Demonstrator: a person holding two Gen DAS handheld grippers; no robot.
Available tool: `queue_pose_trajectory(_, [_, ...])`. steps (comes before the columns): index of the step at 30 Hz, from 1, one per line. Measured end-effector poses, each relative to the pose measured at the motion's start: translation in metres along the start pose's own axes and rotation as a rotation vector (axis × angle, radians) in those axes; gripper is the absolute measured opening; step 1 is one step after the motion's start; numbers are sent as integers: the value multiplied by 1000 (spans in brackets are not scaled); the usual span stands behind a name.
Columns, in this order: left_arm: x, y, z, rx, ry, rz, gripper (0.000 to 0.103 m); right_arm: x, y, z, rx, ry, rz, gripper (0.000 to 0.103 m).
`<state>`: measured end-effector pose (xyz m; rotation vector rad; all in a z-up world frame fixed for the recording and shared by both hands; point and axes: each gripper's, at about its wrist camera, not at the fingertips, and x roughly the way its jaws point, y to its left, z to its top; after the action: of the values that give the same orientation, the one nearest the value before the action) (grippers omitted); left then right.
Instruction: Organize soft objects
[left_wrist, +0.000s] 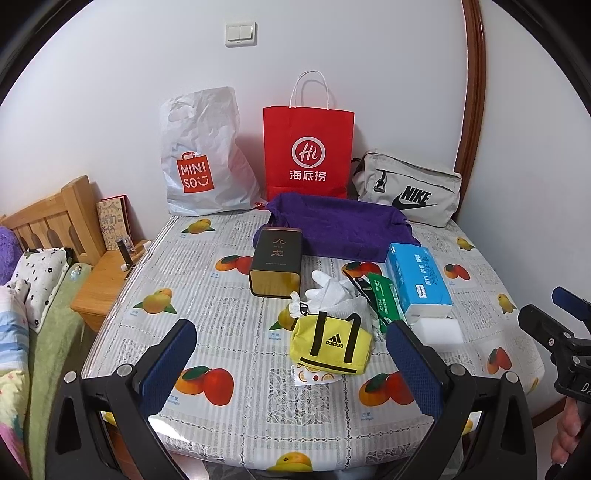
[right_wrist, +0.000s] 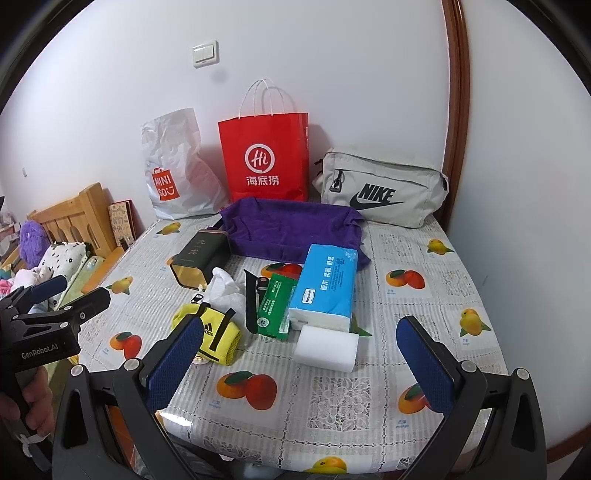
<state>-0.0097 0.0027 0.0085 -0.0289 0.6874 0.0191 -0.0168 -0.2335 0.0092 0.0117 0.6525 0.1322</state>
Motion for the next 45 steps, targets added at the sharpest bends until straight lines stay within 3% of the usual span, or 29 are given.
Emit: queue_pose_trajectory(45, [-6, 9, 5, 6, -9, 7, 103, -6, 2, 0, -7, -4, 4, 103])
